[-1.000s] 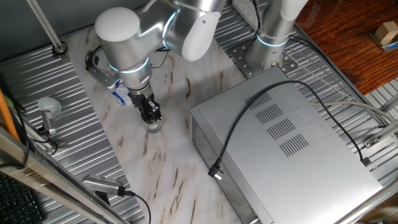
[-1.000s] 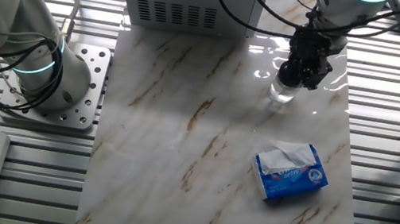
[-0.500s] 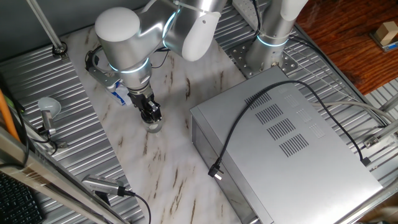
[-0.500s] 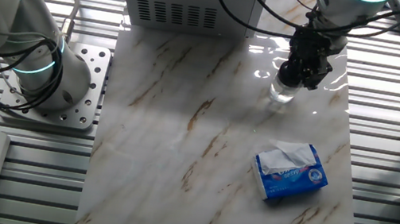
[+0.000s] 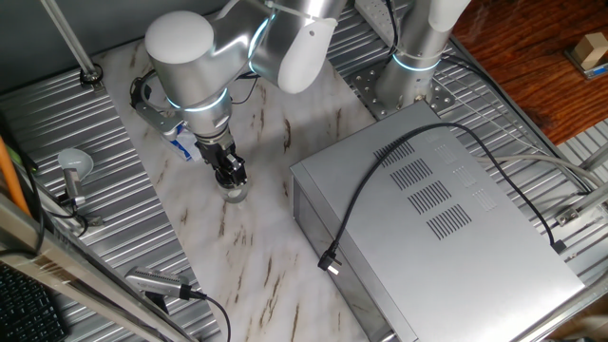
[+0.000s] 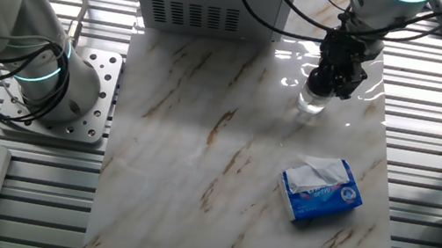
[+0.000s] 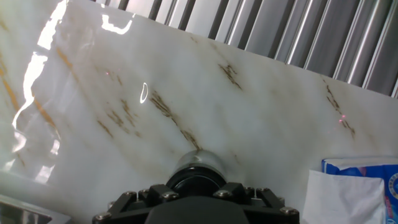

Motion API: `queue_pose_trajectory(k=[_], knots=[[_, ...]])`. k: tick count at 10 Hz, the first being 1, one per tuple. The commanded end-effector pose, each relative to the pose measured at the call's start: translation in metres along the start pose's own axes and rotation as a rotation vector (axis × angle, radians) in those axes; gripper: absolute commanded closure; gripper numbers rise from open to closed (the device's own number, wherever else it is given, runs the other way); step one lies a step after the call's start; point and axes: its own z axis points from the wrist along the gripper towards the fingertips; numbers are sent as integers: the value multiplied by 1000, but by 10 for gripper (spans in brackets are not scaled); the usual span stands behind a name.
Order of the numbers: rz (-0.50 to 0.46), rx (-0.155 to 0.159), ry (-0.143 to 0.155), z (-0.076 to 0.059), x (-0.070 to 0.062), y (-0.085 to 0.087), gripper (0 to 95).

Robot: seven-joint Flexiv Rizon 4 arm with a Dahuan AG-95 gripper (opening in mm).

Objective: Unscrew the lid from the jar

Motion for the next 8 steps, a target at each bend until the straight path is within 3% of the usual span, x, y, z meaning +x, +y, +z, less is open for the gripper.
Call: queue_pose_trajectory(k=[1, 2, 3, 8], knots=[[0, -1, 0, 0, 0, 0, 380], [0, -1, 0, 0, 0, 0, 380], [-126, 19, 1, 1, 4, 0, 380], [-112, 15, -11, 0, 4, 0, 380]])
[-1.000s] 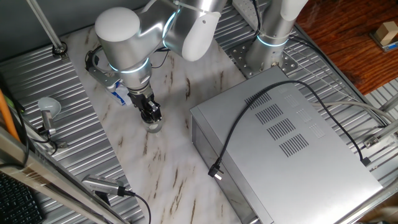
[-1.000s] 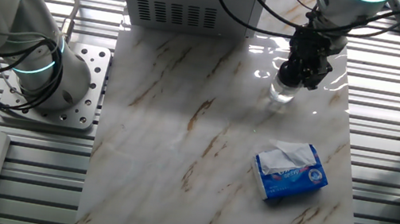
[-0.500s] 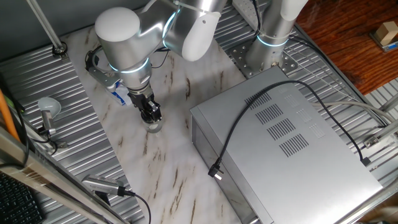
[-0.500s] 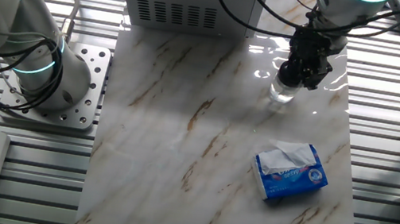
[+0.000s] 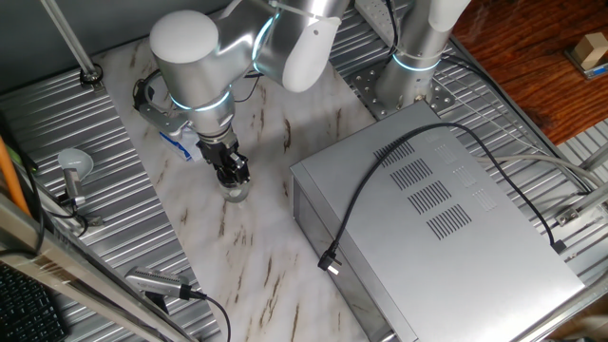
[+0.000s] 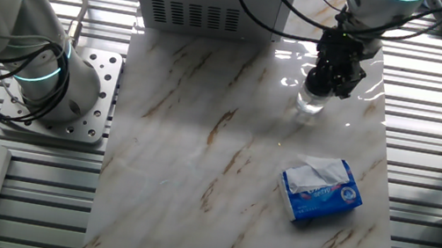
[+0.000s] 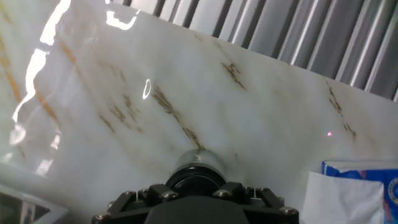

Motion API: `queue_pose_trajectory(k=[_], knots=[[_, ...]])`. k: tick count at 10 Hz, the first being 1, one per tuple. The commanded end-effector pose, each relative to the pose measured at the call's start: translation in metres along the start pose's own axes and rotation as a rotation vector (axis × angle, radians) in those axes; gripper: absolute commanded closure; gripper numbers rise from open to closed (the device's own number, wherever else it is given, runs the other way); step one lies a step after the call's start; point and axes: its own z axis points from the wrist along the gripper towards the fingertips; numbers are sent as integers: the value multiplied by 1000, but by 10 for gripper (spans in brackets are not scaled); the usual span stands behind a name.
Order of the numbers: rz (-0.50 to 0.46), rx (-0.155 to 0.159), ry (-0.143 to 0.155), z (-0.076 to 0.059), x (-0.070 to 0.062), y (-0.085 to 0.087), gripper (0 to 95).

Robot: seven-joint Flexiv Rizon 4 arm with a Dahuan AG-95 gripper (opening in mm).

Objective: Unscrew the lid from the jar

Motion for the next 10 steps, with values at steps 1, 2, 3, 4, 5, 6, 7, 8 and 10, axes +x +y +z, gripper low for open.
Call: queue_pose_trajectory(k=[1, 2, 3, 4, 5, 6, 7, 8, 10], knots=[[-14, 1, -3, 0, 0, -1, 380], [-11, 1, -3, 0, 0, -1, 380], [-12, 1, -3, 0, 0, -1, 380], [-24, 2, -3, 0, 0, -1, 380], [-30, 2, -4, 0, 0, -1, 380], [-34, 1, -4, 0, 1, -1, 380], [-34, 0, -4, 0, 1, -1, 380], [-37, -2, -5, 0, 1, -1, 380], [-44, -7, 0, 0, 1, -1, 380]])
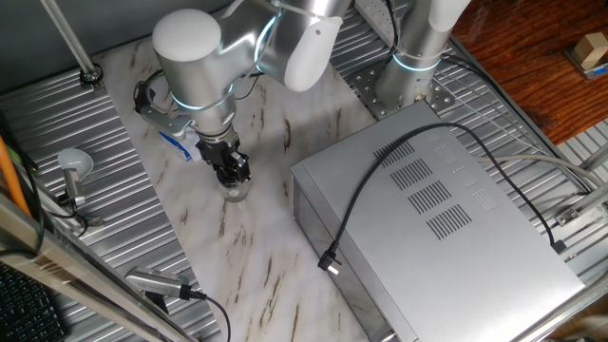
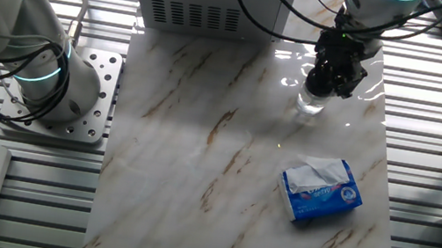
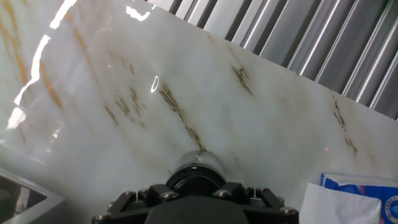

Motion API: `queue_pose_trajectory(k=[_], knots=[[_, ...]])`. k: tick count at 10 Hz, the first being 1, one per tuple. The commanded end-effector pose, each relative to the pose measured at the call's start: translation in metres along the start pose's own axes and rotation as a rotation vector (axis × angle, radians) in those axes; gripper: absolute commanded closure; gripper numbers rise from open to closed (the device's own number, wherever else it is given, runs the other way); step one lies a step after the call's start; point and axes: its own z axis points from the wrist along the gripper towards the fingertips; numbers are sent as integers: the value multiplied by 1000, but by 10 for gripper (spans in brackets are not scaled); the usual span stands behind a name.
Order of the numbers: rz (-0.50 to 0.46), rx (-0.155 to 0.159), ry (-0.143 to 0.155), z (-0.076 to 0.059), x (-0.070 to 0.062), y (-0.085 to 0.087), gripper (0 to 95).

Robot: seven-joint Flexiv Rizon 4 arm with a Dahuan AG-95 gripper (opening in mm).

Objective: Unscrew the lid from the jar

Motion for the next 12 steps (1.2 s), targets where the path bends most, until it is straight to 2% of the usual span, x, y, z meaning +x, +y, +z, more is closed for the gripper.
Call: queue_pose_trajectory(k=[1, 3, 5, 12], knots=[[-4, -12, 15, 0, 0, 0, 380], [-21, -24, 40, 0, 1, 0, 380], [-35, -23, 48, 0, 1, 0, 380], [-70, -22, 38, 0, 2, 0, 380]])
